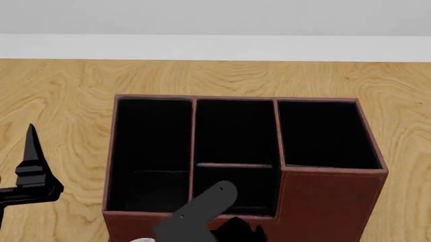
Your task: Pick up the white mug and place it to the right of the caddy.
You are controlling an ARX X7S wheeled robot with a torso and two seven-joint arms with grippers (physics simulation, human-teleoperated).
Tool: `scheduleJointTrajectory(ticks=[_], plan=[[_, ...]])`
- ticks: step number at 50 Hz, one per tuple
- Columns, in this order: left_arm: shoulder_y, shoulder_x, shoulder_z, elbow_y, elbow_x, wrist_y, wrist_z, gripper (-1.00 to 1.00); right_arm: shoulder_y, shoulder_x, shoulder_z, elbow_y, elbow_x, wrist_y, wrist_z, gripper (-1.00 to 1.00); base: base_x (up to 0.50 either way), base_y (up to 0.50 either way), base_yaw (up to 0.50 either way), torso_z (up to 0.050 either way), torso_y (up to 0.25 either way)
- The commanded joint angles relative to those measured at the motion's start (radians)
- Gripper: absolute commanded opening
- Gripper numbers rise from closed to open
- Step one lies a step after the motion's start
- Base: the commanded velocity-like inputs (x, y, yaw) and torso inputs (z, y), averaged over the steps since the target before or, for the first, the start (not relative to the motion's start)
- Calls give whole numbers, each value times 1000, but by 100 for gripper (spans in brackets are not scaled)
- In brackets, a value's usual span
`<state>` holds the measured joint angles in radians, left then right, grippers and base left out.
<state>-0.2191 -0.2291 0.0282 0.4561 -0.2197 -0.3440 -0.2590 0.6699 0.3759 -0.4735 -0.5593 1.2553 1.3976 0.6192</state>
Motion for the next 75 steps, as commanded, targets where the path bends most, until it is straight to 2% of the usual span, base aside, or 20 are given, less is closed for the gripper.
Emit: scheduleJointTrajectory(ticks=[1, 38, 75], plan=[[1, -6, 8, 3, -4, 1, -4, 100, -38, 25, -73, 21, -44, -52, -67, 100, 0, 0, 0, 0, 0], [2, -20, 24, -4, -24, 6, -9, 100, -121, 55, -250, 160, -321, -334, -286, 100, 0, 0, 0, 0, 0], [-2, -35, 32, -14, -30, 15, -25, 100, -91, 15, -308, 308, -332, -342, -366, 100, 0, 0, 0, 0, 0]])
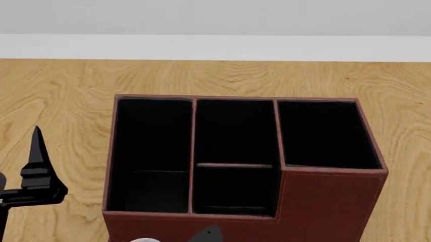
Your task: Pick up the white mug and place it to the right of the caddy.
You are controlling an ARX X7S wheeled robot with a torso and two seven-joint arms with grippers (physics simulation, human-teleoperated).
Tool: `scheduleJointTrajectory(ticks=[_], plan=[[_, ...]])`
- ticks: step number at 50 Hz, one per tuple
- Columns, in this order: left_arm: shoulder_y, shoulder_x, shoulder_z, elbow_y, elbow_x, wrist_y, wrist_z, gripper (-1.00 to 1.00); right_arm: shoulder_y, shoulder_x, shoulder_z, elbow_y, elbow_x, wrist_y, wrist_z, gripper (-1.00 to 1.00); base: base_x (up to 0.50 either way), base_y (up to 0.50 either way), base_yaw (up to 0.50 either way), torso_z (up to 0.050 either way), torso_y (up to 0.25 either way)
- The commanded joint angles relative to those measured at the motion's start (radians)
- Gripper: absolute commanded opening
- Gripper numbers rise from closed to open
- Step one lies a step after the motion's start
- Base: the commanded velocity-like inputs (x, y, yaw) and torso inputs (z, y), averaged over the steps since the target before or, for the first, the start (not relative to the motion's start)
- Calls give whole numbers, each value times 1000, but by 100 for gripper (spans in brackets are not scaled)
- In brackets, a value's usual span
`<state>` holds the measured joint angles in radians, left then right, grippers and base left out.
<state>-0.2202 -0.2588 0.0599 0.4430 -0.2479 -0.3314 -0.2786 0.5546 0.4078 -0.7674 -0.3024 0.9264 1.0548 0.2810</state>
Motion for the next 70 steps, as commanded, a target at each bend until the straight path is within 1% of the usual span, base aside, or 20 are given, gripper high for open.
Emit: scheduleJointTrajectory(ticks=[1, 12, 31, 70], plan=[[-1, -6, -1, 2, -5, -1, -6, 100, 27, -19, -15, 57, -3, 2, -30, 100, 0, 0, 0, 0, 0], [-1, -9, 2, 3, -8, 1, -10, 100, 45, -30, -18, 101, -12, -15, -50, 100, 0, 0, 0, 0, 0], [-1, -15, 9, 3, -14, 4, -16, 100, 38, -47, -60, 176, -51, -66, -104, 100, 0, 0, 0, 0, 0], [-4, -28, 23, -8, -21, 11, -31, 100, 18, -64, -97, 290, -91, -144, -165, 100, 0, 0, 0, 0, 0]])
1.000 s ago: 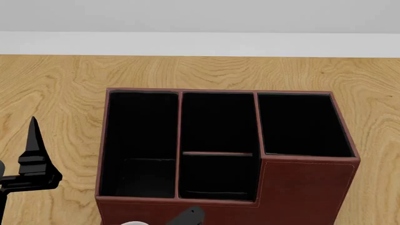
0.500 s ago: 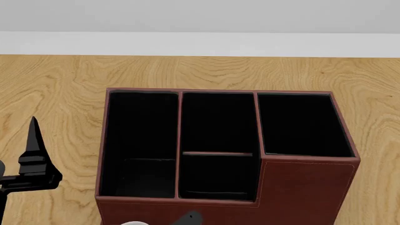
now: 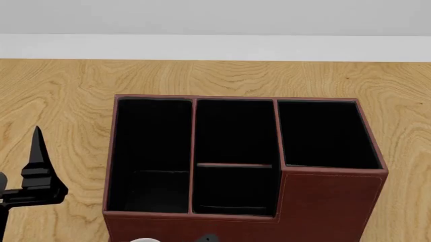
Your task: Pick up the white mug and place it to the right of the caddy.
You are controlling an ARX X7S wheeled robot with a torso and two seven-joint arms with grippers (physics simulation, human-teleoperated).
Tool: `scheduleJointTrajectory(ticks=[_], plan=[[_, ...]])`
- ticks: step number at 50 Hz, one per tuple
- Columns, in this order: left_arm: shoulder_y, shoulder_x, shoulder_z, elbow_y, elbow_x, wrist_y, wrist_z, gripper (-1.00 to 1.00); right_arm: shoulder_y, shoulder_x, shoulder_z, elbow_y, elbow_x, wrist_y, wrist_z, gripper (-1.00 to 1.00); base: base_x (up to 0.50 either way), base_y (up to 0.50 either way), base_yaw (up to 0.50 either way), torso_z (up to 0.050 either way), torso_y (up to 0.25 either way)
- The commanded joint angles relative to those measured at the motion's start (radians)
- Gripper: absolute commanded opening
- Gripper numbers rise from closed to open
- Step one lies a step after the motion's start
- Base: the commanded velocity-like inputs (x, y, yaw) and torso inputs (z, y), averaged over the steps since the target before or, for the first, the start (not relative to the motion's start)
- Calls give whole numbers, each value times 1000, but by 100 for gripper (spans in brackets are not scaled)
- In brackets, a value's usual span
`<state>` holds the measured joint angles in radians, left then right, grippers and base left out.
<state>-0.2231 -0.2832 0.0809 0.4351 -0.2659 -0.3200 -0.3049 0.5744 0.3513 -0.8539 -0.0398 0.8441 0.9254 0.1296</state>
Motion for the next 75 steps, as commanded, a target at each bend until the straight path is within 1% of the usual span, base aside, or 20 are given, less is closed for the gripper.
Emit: scheduleJointTrajectory(ticks=[1, 23, 24, 34, 44, 75], plan=[[-1, -4, 2, -1, -4, 0, -5, 100, -2, -8, -12, 28, -9, -16, -15, 100, 0, 0, 0, 0, 0], [-2, -10, 9, -7, -8, 10, -12, 100, -4, -16, -30, 78, -23, -47, -48, 100, 0, 0, 0, 0, 0], [-2, -11, 9, -7, -8, 11, -11, 100, -4, -17, -32, 80, -26, -48, -46, -100, 0, 0, 0, 0, 0], [-2, -15, 7, 2, -14, 6, -19, 100, 0, -12, -40, 66, -45, -35, -6, -100, 0, 0, 2, 0, 0], [-3, -16, -2, 3, -19, 9, -29, 100, 5, 7, -35, -4, -44, -16, 40, -100, 0, 0, 1, 0, 0], [-11, -27, -18, -16, -33, 21, -43, 100, 21, 62, 30, -231, 58, 98, 169, -100, 0, 0, 0, 0, 0]])
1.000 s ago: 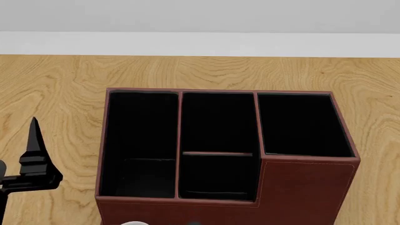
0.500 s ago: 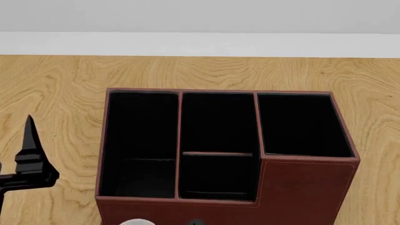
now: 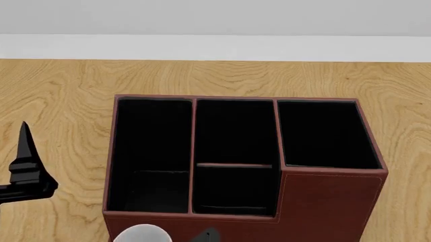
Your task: Pick up the white mug and place it to the right of the caddy.
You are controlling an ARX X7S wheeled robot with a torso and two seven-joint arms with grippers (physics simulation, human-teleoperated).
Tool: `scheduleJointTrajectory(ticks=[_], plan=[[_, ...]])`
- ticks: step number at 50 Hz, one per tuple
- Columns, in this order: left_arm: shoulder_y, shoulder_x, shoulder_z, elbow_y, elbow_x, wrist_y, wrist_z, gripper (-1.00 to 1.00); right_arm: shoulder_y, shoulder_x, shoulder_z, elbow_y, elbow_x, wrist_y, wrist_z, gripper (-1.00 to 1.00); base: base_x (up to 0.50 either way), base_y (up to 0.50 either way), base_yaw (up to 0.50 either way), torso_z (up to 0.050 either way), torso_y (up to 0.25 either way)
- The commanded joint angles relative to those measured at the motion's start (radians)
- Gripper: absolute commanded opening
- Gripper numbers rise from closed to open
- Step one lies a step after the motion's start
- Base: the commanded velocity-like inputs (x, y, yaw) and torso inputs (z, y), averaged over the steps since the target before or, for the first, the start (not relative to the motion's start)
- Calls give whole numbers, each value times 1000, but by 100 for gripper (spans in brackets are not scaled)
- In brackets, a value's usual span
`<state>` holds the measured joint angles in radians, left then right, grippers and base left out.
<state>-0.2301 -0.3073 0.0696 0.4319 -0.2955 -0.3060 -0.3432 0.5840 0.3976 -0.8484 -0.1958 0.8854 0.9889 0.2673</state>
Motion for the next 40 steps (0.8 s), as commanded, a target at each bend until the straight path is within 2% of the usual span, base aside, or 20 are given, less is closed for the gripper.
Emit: scheduleJointTrajectory(ticks=[1, 20, 40], plan=[[-3, -4, -7, -11, -4, 7, -5, 100, 12, 16, 25, -81, 19, 38, 35, -100, 0, 0, 0, 0, 0], [-10, -3, -51, -10, -31, 11, -34, 100, 8, 42, 53, -135, 52, 51, 71, -100, 0, 0, 0, 0, 0], [-9, -12, -51, -6, -39, 7, -42, 100, 45, 57, 126, -249, 157, 135, 176, -100, 0, 0, 0, 0, 0]])
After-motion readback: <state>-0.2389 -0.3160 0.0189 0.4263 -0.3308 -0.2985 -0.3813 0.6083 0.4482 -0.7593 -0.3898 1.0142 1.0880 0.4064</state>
